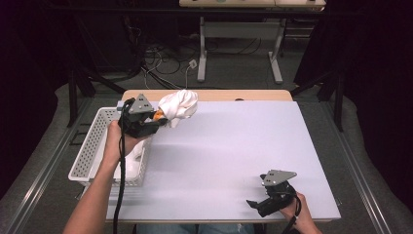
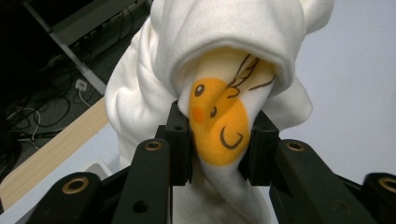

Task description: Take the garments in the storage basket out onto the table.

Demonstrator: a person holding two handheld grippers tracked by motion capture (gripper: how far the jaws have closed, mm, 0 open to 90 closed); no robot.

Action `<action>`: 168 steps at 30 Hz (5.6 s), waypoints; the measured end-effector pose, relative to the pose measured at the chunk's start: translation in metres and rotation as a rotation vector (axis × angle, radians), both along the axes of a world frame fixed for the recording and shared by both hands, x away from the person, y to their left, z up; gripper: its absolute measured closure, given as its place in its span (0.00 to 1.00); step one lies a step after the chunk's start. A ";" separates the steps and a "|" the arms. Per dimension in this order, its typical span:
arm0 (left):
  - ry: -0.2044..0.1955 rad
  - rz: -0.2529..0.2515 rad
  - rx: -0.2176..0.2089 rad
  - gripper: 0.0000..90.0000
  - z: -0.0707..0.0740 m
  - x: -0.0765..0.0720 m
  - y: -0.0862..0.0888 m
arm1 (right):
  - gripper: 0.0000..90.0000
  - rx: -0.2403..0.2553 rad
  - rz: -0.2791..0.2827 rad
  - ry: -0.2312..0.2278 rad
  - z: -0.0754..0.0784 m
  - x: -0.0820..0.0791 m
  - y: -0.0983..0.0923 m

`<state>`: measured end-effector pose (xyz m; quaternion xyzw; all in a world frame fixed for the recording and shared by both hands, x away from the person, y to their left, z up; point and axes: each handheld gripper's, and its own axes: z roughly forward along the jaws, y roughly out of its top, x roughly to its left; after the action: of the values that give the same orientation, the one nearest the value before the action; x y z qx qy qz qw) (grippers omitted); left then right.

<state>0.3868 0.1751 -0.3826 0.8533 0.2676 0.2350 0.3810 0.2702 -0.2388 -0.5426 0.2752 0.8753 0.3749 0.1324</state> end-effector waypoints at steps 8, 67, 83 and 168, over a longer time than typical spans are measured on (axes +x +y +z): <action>-0.002 -0.022 0.000 0.76 0.005 0.005 -0.012 | 0.01 0.000 0.003 0.004 0.000 0.000 0.000; -0.009 -0.183 -0.002 0.76 0.015 0.022 -0.081 | 0.01 0.004 0.000 0.003 0.000 0.000 -0.001; 0.027 -0.208 0.030 0.76 -0.017 0.017 -0.084 | 0.01 0.006 0.001 0.002 0.000 0.000 -0.001; 0.127 -0.053 0.025 0.00 -0.102 -0.053 -0.041 | 0.01 0.005 0.004 0.006 0.001 -0.001 -0.001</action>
<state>0.3339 0.1337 -0.4843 0.8780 0.2656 0.1734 0.3586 0.2696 -0.2400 -0.5415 0.2750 0.8753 0.3764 0.1285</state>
